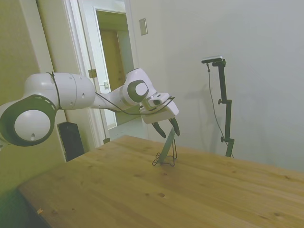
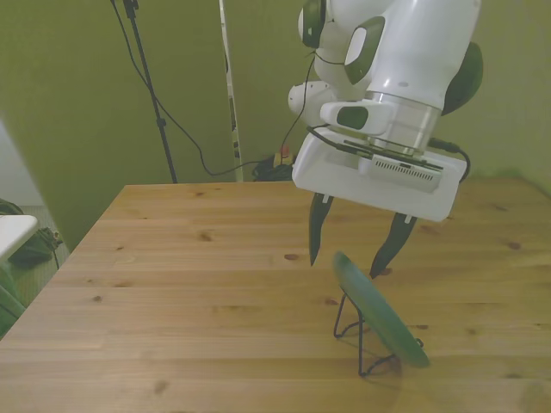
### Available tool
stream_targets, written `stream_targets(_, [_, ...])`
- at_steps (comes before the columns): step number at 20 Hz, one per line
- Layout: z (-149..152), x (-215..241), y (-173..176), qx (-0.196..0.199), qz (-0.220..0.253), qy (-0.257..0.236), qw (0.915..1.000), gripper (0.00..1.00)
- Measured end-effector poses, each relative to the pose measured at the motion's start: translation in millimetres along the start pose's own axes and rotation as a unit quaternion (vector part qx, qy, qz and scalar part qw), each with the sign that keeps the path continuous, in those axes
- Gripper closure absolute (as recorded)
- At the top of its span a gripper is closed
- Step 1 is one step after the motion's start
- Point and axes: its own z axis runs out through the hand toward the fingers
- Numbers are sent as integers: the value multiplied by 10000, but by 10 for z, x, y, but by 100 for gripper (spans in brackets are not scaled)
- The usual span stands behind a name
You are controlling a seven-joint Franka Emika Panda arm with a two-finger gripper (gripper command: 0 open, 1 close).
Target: Unload the plate
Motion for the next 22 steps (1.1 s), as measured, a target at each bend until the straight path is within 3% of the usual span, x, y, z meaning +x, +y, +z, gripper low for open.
stream_targets(22, [66, -37, -10, -260, -223, 228, 9992, 100])
